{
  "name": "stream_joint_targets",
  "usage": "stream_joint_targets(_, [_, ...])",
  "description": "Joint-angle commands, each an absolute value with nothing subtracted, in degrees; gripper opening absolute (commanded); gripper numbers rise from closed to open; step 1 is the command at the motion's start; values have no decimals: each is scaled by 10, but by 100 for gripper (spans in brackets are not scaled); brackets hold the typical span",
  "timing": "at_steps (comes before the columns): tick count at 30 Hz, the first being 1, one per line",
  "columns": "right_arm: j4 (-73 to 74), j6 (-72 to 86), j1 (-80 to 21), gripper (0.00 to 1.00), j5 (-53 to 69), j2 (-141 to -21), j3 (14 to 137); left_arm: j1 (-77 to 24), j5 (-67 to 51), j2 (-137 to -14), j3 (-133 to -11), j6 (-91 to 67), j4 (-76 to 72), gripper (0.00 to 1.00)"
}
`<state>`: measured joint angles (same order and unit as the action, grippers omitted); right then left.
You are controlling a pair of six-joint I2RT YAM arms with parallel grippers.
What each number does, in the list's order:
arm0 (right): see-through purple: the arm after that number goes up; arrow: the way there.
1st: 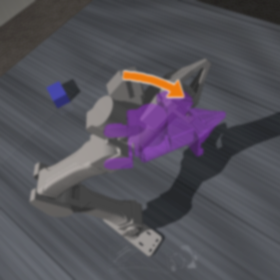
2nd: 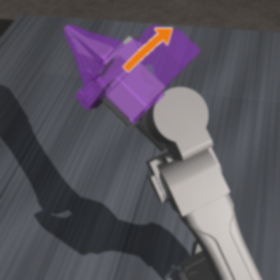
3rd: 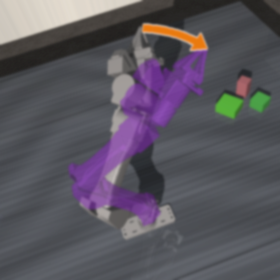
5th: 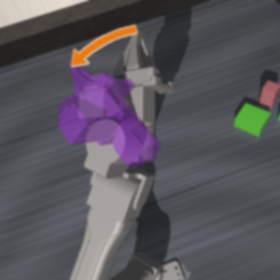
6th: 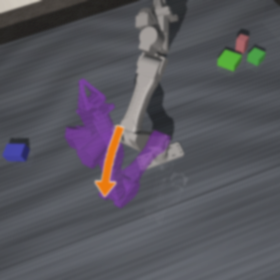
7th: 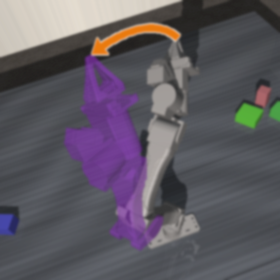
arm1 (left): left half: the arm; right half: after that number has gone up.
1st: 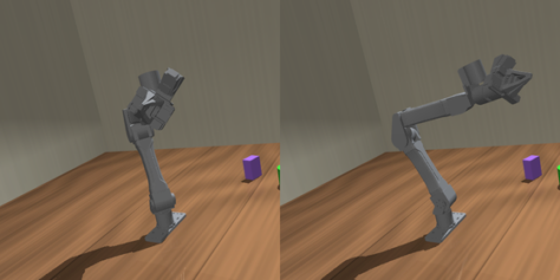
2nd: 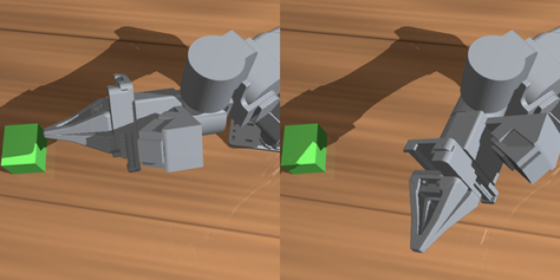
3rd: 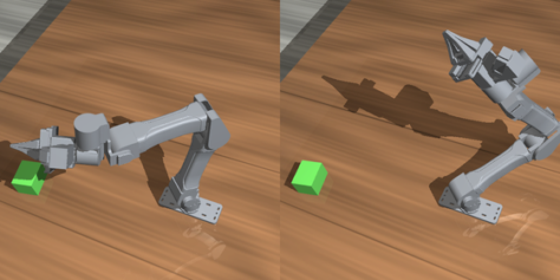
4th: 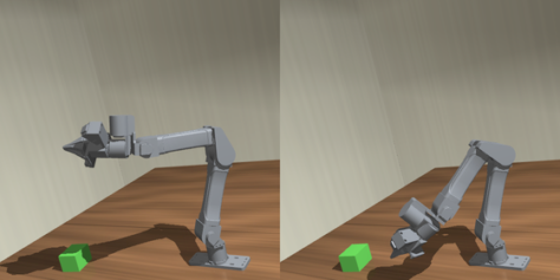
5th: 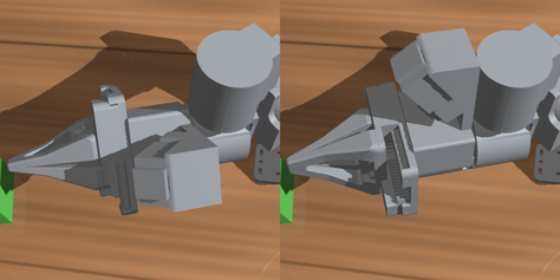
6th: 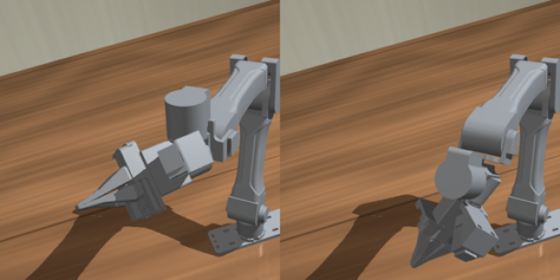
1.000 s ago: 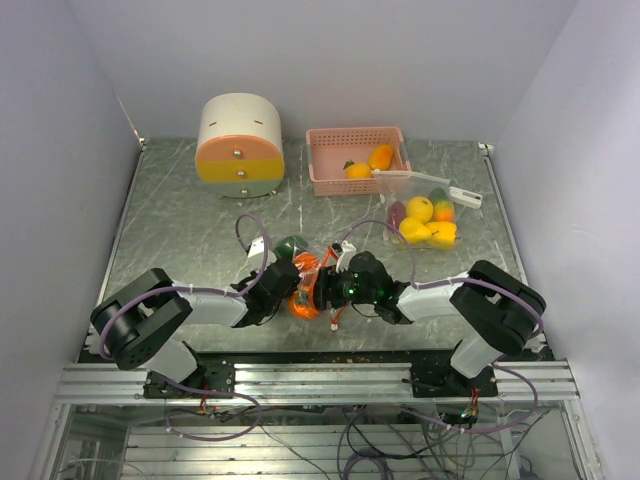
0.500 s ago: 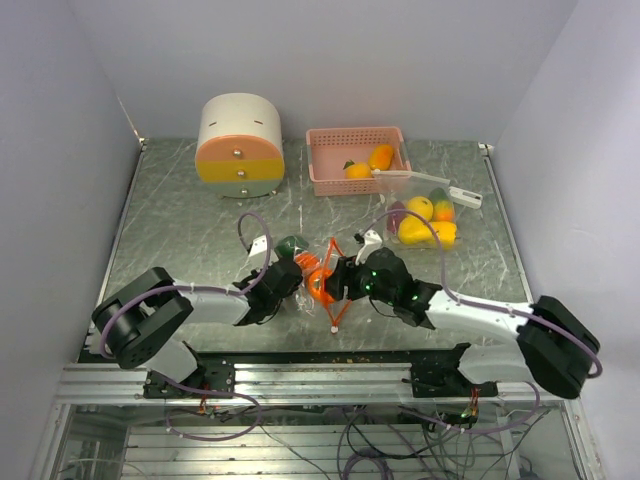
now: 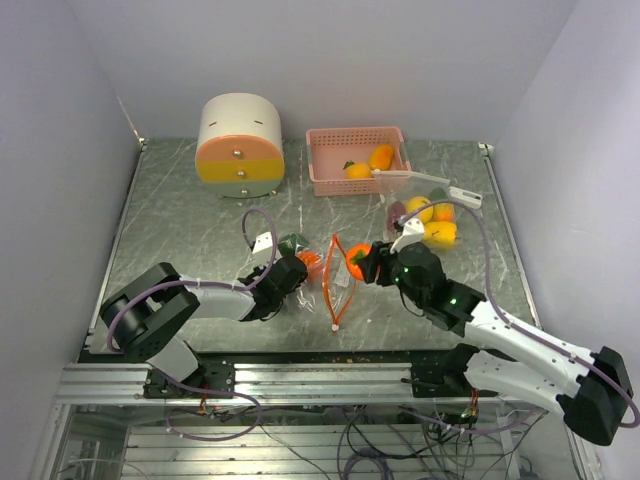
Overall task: Open the zip-top bag and remove the fake food
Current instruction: Pick up the fake vegetable from the zipper food storage bag, then place the fake vegetable in the bin.
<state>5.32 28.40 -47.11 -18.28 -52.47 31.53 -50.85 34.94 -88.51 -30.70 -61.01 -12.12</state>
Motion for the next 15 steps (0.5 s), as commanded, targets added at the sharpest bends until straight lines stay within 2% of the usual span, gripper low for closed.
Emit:
stream_joint_targets(1, [71,248,-440,46,-239,-502,363,-512,351,-897,-304,-612,-53,7])
stream_joint_targets(6, [-7,221,-388,45,-203,-558,404,-512,339,-888,-299,-611,-72,7])
stream_joint_targets(15, [-149,236,-243,41,-99,-790,553,-514,341,-893,-290,-618,-64,7])
